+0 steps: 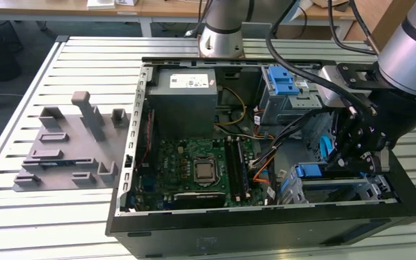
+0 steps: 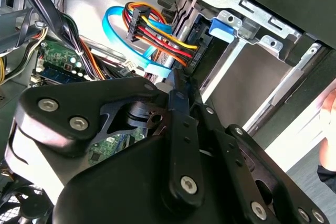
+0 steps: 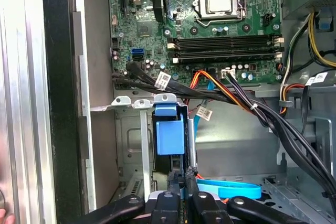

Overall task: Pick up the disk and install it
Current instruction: 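Insert the second disk wire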

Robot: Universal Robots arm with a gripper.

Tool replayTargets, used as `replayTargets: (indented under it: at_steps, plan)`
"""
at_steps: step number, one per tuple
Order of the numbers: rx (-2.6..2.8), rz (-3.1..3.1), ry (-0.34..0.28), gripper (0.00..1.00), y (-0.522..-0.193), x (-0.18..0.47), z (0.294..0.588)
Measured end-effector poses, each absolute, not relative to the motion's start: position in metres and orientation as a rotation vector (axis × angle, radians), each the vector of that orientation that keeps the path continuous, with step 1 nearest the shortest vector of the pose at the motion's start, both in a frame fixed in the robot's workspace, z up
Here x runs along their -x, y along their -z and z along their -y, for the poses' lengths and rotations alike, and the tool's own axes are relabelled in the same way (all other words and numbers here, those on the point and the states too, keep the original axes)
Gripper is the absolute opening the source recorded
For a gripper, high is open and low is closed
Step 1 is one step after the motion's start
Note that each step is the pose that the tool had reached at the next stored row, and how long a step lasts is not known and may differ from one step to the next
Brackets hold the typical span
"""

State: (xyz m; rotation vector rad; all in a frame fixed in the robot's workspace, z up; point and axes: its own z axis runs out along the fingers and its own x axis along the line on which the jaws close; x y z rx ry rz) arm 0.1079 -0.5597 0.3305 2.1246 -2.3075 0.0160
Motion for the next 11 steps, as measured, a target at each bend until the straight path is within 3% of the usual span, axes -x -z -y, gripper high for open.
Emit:
replayTargets:
  at_steps: [7, 8, 11]
  plan:
    - [-2.125, 2.308, -0.015, 0.17, -0.3299, -0.108, 0.5597]
    - [-2.125, 2.308, -0.015, 0.24, -0.3301, -0.108, 0.5598]
    - [-2.125, 2.308, -0.015, 0.24, -0.3315, -0.108, 0.5597]
